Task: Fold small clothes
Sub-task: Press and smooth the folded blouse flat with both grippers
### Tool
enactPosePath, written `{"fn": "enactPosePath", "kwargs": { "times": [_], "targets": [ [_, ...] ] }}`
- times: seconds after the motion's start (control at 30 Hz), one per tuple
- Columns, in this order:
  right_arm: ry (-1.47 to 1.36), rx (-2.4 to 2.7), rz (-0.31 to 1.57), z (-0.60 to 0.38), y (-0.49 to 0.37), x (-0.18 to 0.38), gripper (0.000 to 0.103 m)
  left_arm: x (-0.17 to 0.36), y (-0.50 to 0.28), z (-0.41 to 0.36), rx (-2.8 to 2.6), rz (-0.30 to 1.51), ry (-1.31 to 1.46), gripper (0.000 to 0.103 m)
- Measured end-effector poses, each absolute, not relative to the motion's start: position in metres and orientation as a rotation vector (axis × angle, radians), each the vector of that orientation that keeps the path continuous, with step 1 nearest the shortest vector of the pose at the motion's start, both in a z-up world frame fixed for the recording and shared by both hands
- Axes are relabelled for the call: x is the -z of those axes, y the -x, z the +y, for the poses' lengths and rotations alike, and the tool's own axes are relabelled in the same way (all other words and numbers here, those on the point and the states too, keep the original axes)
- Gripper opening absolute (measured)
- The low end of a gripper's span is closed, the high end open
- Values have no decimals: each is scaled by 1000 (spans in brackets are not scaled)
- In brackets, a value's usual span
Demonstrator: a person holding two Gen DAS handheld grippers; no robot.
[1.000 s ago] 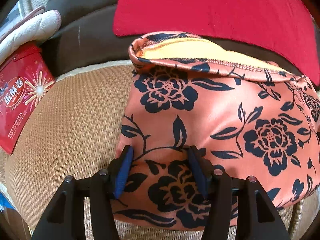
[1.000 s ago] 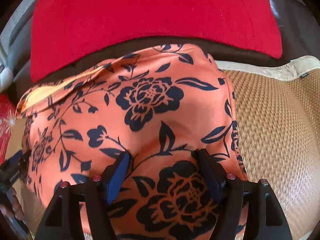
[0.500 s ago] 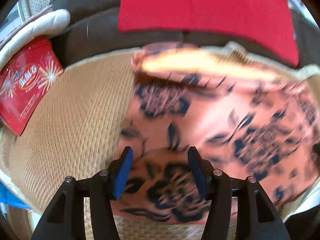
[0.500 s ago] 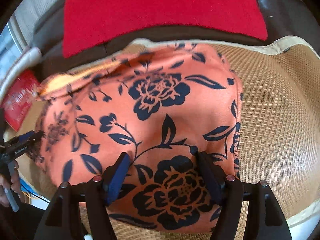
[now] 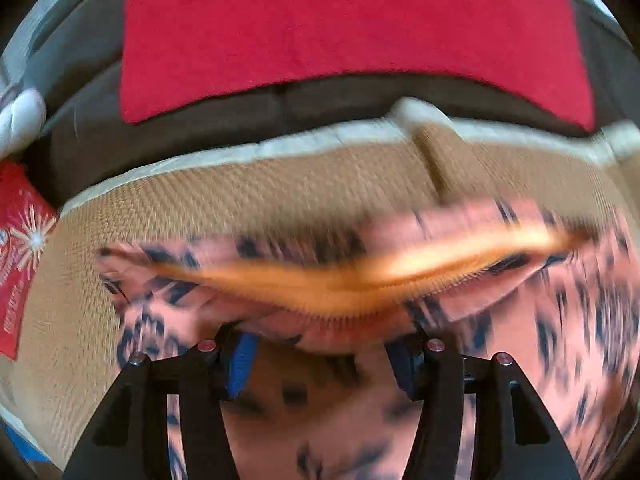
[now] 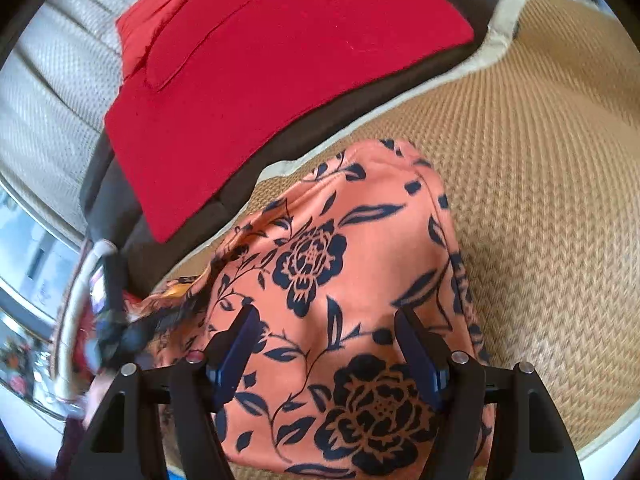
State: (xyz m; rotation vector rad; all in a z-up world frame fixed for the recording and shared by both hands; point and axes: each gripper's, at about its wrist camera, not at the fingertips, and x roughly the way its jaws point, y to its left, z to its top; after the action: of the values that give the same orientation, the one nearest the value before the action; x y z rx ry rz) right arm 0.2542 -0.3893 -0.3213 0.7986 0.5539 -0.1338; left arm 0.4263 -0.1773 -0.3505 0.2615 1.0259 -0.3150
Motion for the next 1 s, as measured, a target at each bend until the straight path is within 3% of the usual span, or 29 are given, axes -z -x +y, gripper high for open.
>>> {"fn": "enactPosePath", "kwargs": {
  "times": [0.17, 0.4, 0.7, 0.77, 0.83, 1.0],
  "targets": [
    [-827, 119, 524, -411, -215, 311, 73, 324, -458, -164, 145, 1000, -116, 58],
    [-778, 100, 495, -415, -211, 300, 73, 285, -376, -147, 262, 880, -204, 61],
    [-705, 88, 517, -390, -227, 303, 72, 300, -306, -114, 245, 789, -272, 73],
    [-686, 87, 527, -382, -236, 303, 72, 305, -303, -115, 244, 752, -282, 85],
    [-669, 88, 540, -374, -245, 304, 72, 311, -305, -115, 242, 739, -258, 90],
    [-612, 100, 582, -353, -267, 308, 72, 341, -316, -114, 213, 794, -243, 91]
  ]
}}
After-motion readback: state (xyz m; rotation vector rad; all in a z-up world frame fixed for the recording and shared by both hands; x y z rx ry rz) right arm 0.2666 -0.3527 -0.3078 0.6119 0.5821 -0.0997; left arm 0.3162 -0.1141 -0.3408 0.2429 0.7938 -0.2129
